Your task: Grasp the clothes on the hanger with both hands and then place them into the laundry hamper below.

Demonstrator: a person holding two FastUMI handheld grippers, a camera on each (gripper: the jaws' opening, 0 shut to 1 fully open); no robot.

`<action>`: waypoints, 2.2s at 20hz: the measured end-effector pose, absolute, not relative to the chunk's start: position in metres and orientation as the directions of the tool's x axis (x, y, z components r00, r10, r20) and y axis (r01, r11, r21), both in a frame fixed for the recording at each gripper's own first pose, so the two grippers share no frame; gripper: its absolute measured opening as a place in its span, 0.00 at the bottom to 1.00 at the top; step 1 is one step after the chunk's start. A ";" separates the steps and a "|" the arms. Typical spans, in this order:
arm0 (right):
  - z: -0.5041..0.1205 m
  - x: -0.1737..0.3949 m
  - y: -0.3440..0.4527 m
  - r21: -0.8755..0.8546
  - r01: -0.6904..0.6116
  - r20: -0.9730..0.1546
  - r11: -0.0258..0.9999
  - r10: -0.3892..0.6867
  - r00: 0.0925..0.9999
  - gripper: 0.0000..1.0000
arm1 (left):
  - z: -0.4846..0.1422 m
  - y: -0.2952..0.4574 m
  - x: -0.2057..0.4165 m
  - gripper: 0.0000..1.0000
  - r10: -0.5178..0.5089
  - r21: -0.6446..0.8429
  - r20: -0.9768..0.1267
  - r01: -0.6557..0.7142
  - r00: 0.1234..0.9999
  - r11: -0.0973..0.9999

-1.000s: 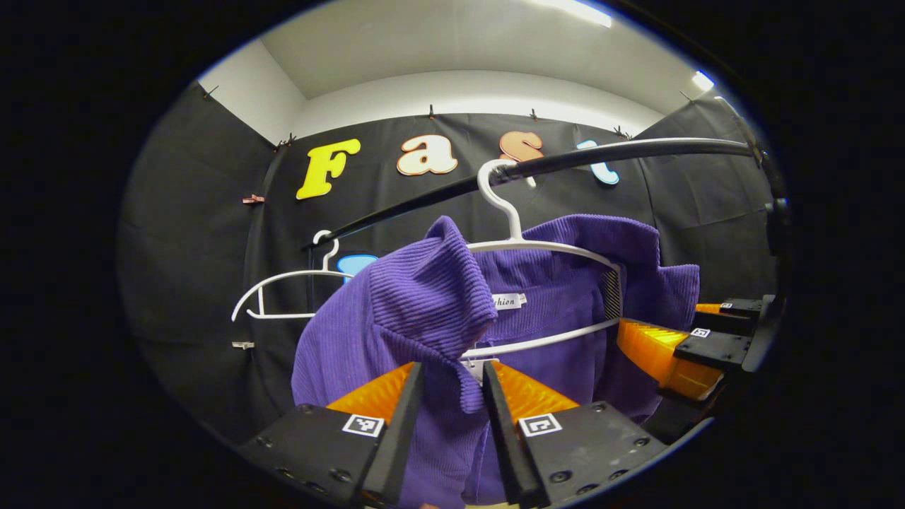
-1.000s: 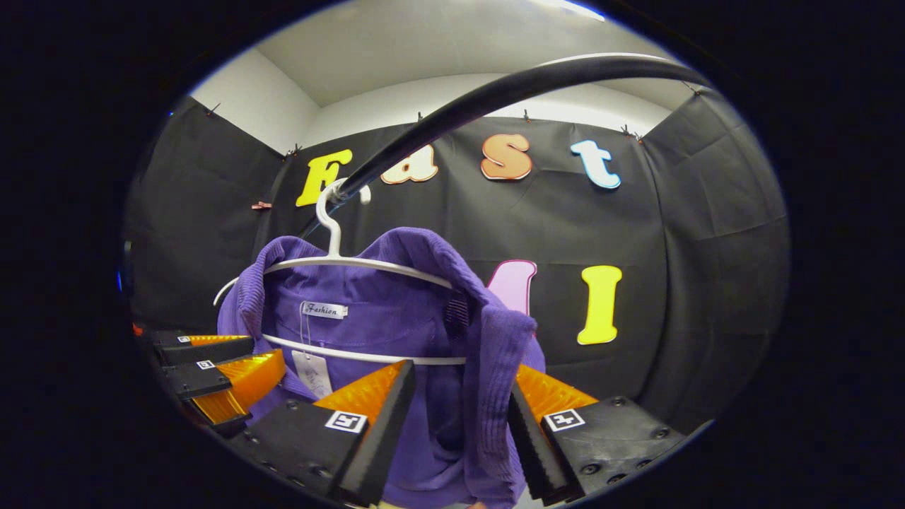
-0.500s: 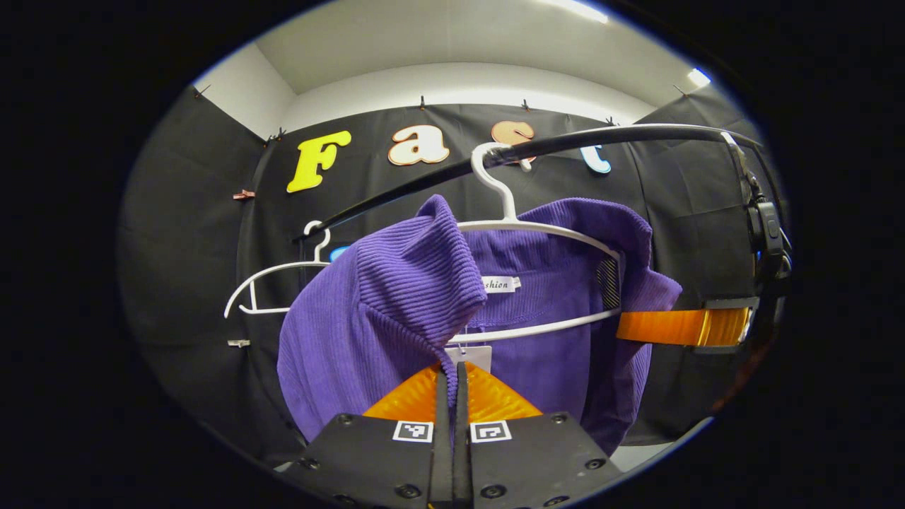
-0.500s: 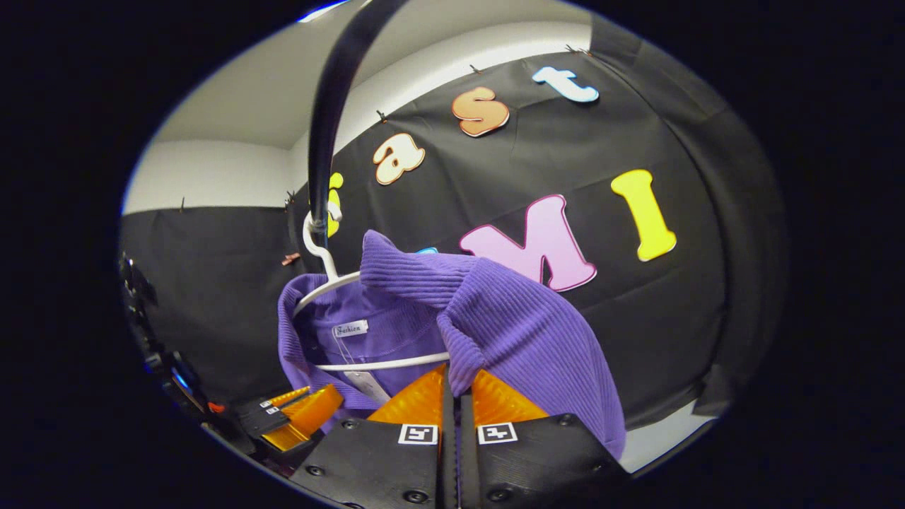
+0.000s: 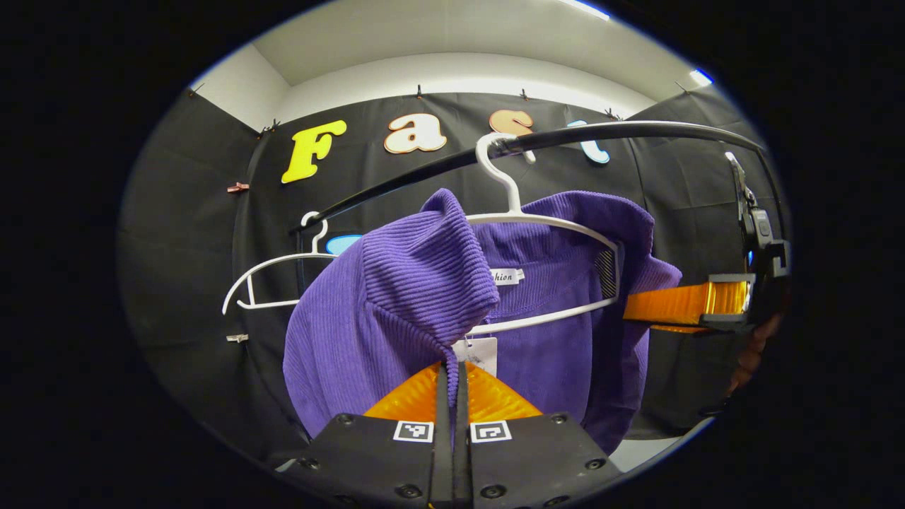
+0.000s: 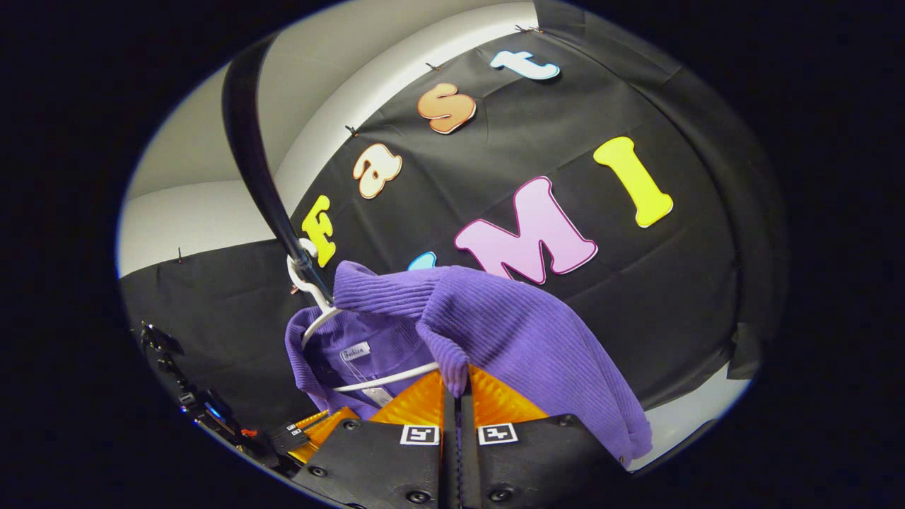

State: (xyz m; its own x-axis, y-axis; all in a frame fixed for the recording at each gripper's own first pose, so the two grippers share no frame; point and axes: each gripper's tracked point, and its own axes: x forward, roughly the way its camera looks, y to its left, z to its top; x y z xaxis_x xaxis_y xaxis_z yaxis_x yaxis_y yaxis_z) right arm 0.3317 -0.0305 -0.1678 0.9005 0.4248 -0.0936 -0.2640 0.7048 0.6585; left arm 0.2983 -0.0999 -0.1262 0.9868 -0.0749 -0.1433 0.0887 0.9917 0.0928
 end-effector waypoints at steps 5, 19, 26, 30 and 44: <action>-0.152 0.339 -0.035 0.720 -0.299 -0.033 0.626 0.462 0.886 0.05 | -0.117 -0.111 0.299 0.04 -0.096 0.078 -0.132 0.107 0.987 0.991; -0.121 0.424 -0.130 0.701 -0.183 0.082 0.689 0.177 0.981 0.04 | -0.072 -0.082 0.321 0.05 -0.029 0.078 -0.097 0.036 0.995 0.996; -0.205 0.452 -0.157 0.659 -0.012 -0.090 0.752 0.094 0.991 0.04 | -0.065 -0.065 0.321 0.05 -0.018 0.095 -0.115 0.029 0.993 0.995; -0.247 0.430 -0.117 0.672 -0.029 -0.157 0.740 0.180 0.971 0.04 | -0.074 -0.045 0.316 0.04 0.013 0.103 -0.129 0.001 0.992 0.995; -0.291 0.307 -0.001 0.682 -0.167 -0.266 0.712 0.454 0.850 0.04 | -0.188 0.014 0.257 0.05 0.065 0.110 -0.337 -0.029 0.939 0.994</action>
State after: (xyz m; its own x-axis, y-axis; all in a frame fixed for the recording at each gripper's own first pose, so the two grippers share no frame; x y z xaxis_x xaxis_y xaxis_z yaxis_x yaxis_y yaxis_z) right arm 0.3071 -0.0011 -0.2906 0.8503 0.4540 -0.2661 -0.1667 0.7120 0.6821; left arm 0.2571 0.0136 -0.1880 0.9392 0.0652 -0.3371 -0.0295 0.9935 0.1099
